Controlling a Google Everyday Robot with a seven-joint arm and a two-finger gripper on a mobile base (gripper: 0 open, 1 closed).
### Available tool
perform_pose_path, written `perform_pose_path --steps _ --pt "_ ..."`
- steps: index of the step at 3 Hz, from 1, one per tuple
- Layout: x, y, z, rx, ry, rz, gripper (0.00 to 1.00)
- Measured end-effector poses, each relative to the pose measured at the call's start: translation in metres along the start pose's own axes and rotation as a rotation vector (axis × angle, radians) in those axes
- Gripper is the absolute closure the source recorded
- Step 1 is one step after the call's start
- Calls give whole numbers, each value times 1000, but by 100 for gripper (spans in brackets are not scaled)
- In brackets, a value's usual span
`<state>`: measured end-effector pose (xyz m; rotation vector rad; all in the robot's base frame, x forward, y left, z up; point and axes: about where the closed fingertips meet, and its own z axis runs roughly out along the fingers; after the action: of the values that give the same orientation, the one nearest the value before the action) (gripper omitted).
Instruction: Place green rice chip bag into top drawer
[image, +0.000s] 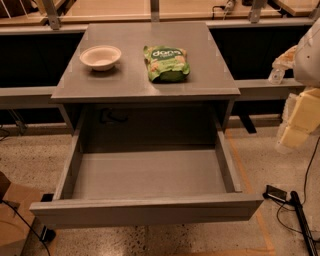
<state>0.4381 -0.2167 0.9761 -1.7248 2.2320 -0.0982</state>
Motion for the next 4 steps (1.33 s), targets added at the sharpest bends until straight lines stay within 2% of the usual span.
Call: perform_pose_path --steps 1,2,3,4 --pt "0 0 0 1 -1 0 0" --pt "-2 -20 14 23 -29 20 0" --pt "-5 -50 37 2 -40 93 0" --pt "-7 -55 42 -2 -45 115 0"
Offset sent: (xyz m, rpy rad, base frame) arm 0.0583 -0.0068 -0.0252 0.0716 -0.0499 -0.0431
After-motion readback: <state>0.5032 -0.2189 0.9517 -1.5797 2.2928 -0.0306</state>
